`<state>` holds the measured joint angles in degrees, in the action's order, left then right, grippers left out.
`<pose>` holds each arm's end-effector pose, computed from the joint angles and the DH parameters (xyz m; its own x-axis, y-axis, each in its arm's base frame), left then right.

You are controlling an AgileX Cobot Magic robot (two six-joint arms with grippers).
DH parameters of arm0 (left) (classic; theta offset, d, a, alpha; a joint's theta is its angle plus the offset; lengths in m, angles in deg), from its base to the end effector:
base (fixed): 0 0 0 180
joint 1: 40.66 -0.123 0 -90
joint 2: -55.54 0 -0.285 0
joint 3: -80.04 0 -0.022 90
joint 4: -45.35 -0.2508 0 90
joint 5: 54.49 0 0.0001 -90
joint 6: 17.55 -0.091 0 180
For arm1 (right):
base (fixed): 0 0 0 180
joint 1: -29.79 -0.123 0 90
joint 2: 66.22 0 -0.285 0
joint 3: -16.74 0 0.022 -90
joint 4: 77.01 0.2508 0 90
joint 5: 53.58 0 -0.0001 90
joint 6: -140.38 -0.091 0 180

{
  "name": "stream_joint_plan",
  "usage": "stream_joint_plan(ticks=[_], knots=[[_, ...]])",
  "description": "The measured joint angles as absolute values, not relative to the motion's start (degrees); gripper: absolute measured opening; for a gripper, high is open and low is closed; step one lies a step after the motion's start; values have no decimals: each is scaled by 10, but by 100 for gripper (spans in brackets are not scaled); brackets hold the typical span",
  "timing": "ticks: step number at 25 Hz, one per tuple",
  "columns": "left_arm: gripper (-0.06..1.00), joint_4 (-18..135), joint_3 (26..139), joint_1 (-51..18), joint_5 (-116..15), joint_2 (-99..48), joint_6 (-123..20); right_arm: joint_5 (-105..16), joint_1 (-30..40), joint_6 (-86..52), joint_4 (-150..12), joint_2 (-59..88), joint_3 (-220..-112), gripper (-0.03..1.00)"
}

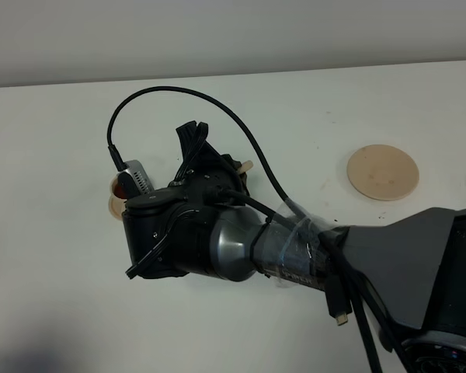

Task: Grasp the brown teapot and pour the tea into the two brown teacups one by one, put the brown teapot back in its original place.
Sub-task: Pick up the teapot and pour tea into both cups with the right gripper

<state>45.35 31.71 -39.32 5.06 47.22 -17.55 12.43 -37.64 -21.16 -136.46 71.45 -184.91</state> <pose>-0.0030 0.0001 0.2802 -0.4414 0.0103 -0.8973 0.0234 0.9997 0.0000 0.2428 0.3976 0.1705 0.1693 -0.8773 0.4491 -0.5912 -0.4550 -0.6660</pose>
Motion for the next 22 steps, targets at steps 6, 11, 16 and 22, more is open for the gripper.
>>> stream_joint_plan(ticks=[6,11,16,22], knots=[[38,454,317,-393,51,472,-176,124,-376,-210,-1374,714,-1849,13],[38,454,317,-393,51,472,-176,127,-376,-201,-1383,714,-1849,13],[38,454,317,-393,51,472,-176,133,-376,-190,-1391,714,-1849,13],[38,454,317,-393,51,472,-176,134,-376,-173,-1401,714,-1849,13]])
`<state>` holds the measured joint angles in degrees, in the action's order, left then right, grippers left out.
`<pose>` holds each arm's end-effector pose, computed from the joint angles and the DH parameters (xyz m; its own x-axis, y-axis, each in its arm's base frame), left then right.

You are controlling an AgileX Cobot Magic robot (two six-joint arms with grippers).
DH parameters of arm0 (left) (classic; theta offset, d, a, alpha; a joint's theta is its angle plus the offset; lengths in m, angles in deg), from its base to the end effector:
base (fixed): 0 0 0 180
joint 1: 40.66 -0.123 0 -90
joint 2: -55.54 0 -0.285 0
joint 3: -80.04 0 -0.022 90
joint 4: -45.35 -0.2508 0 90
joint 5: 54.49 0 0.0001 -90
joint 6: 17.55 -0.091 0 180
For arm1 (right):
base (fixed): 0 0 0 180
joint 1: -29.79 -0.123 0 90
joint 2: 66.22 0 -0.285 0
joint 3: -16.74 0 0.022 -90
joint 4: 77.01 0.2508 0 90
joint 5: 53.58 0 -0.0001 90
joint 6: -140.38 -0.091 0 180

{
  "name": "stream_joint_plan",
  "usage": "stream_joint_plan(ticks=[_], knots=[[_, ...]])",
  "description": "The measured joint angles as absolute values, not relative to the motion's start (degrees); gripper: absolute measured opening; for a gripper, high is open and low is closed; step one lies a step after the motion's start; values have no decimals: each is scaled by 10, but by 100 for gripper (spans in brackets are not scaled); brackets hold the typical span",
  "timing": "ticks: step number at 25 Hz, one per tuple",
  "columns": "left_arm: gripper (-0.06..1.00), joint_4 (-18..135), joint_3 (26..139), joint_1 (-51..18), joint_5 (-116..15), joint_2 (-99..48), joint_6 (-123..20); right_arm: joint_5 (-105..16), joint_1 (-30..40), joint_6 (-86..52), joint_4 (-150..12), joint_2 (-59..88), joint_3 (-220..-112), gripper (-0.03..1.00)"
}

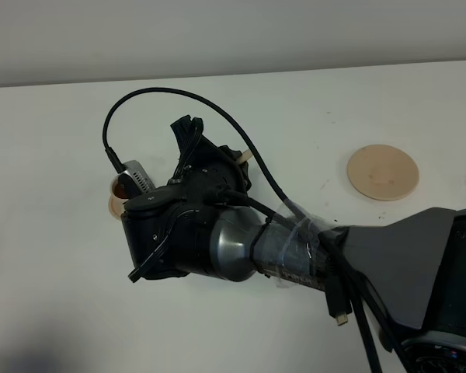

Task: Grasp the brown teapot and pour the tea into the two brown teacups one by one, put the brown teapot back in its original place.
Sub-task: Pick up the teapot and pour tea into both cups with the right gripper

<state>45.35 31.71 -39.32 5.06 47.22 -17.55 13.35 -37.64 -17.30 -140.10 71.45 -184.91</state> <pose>-0.0030 0.0001 0.2802 -0.4414 0.0103 -0.8973 0.0234 0.9997 0.0000 0.2459 0.3971 0.1750 0.1931 -0.8256 0.5303 -0.5348 -0.5416 -0.6485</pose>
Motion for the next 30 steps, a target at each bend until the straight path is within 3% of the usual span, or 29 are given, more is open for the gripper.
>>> stream_joint_plan(ticks=[30], knots=[[38,454,317,-393,51,472,-176,124,-382,-123,-1443,714,-1849,13]])
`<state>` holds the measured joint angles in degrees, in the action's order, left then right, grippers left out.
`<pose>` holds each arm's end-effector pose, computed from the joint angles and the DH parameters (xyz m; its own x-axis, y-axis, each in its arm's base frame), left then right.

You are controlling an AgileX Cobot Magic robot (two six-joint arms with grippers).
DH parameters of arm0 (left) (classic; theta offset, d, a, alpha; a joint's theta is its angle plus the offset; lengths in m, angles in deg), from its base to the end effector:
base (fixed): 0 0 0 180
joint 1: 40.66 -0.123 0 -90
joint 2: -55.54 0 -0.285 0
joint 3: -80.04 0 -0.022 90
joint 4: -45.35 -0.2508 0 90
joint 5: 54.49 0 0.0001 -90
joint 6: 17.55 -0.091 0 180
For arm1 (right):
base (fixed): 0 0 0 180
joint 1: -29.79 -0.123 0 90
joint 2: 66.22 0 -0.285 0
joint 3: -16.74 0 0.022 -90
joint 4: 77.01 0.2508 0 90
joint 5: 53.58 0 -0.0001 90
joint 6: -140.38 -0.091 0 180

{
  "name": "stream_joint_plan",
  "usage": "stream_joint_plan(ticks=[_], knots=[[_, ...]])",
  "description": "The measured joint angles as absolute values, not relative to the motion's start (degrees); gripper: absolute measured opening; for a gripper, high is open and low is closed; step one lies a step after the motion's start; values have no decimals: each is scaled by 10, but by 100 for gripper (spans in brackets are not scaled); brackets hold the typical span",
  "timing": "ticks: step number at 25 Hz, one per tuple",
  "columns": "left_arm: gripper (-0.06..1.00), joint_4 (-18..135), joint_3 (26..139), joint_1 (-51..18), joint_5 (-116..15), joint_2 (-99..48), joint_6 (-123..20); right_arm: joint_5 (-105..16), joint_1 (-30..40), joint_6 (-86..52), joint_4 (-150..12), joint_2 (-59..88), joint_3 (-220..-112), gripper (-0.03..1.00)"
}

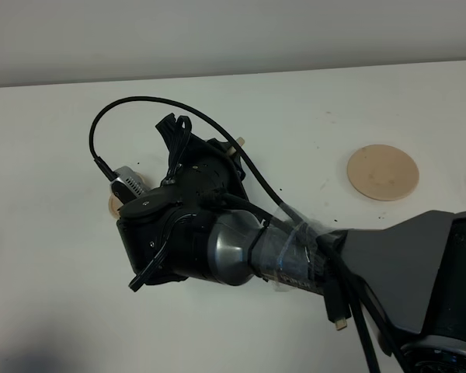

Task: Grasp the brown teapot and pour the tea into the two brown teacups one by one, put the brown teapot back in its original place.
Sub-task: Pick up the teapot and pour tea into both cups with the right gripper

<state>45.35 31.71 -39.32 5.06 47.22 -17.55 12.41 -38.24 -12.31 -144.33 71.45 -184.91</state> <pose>-0.0030 0.0001 0.2802 -0.4414 0.0103 -0.8973 0.0234 0.9997 0.0000 0.2451 0.4024 0.1796 0.2471 -0.7519 0.6112 -0.4453 -0.6484 -0.6176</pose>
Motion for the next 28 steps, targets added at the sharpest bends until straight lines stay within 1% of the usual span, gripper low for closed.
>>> stream_joint_plan(ticks=[28], knots=[[38,454,317,-393,51,472,-176,120,-382,-107,-1454,714,-1849,13]])
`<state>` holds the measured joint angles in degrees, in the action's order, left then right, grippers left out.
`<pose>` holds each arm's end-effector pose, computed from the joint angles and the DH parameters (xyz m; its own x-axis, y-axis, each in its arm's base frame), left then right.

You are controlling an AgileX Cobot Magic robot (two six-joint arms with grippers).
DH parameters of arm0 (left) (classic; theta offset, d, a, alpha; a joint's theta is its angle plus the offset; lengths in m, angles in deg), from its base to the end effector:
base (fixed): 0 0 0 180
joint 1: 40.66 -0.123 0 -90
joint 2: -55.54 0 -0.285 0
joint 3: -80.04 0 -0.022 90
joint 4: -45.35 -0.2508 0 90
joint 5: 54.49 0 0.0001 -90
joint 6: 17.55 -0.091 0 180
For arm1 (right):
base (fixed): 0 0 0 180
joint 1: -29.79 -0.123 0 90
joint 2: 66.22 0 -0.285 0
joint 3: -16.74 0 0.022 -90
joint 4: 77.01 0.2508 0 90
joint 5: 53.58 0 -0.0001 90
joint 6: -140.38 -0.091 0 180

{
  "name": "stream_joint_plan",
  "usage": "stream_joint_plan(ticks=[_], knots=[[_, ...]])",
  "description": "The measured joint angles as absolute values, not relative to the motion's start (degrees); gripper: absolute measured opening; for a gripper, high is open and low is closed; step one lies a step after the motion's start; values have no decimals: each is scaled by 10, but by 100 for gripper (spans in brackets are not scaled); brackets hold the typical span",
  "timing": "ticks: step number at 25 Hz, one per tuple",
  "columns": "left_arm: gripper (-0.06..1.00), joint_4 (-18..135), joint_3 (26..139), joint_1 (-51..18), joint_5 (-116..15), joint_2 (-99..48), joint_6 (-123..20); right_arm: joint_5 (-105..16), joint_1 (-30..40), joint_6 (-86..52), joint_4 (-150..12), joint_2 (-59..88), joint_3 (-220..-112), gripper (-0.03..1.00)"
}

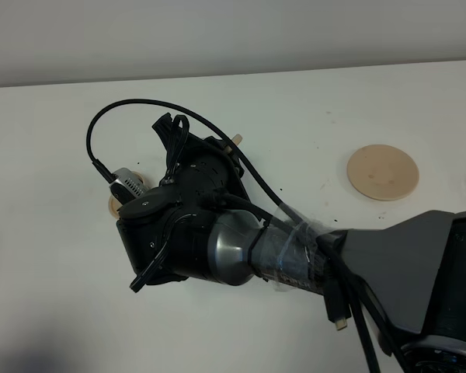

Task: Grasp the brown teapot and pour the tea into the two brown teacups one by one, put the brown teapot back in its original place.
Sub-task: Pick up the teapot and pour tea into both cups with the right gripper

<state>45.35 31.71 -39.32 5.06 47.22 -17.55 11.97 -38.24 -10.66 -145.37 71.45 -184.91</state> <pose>-0.0030 0.0001 0.2802 -0.4414 0.0103 -0.8973 0.0234 0.9997 0.0000 0.2458 0.4034 0.1807 0.2619 -0.7278 0.6339 -0.4203 -0.6772 -0.6039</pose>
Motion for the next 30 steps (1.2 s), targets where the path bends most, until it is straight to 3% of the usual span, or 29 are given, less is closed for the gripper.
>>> stream_joint_plan(ticks=[30], knots=[[38,454,317,-393,51,472,-176,120,-382,-106,-1455,714,-1849,13]])
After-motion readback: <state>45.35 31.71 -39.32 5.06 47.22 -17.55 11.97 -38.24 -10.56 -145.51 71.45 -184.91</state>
